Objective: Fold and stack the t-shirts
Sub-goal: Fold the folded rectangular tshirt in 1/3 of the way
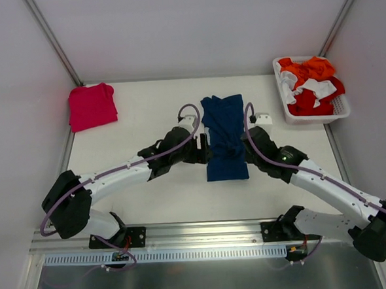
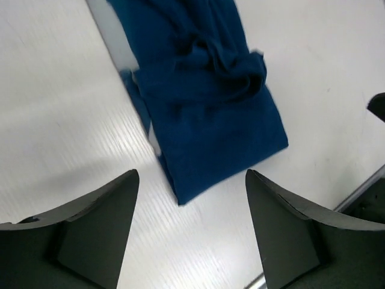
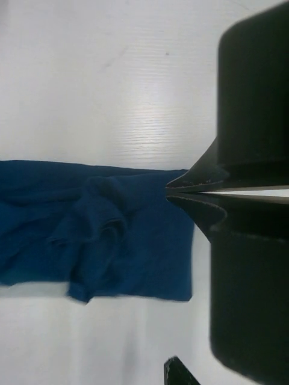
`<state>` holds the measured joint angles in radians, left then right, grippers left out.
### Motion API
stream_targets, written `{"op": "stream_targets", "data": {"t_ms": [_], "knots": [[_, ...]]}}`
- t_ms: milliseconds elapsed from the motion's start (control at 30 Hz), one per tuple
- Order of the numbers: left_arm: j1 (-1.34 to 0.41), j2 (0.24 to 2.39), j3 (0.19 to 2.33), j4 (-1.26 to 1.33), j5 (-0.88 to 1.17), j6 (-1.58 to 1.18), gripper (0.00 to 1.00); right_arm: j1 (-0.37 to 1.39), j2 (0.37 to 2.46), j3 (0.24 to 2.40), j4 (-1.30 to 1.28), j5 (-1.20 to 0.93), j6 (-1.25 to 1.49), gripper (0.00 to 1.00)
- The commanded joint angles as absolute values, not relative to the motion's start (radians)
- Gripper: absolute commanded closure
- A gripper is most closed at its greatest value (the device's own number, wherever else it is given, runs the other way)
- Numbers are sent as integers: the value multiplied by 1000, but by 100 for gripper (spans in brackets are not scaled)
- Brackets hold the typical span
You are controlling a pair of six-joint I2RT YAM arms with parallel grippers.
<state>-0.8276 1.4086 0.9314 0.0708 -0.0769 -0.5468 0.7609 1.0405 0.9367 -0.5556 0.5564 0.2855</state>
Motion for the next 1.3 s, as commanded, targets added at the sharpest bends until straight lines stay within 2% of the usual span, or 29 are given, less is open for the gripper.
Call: {"op": "stream_targets", "data": {"t_ms": [0, 33, 200, 433, 800, 1267], "knots": [[-880, 1416, 865, 98, -99, -586, 30, 788, 1045, 836, -563, 486, 356, 99], [-891, 1437, 847, 104, -113, -612, 99, 792, 1055, 762, -487, 467, 368, 99], [-900, 1469, 839, 98, -141, -615, 100, 792, 1149, 749, -410, 451, 362, 100], [-902, 1442, 790, 95, -141, -646, 100, 766, 1370, 850, -336, 434, 325, 100], [-902, 1232, 644, 75, -183, -669, 100, 733, 1652, 991, -279, 391, 308, 99], [-902, 953, 503, 26, -147, -719, 100, 650, 1730, 1207, -377, 460, 213, 99]]}}
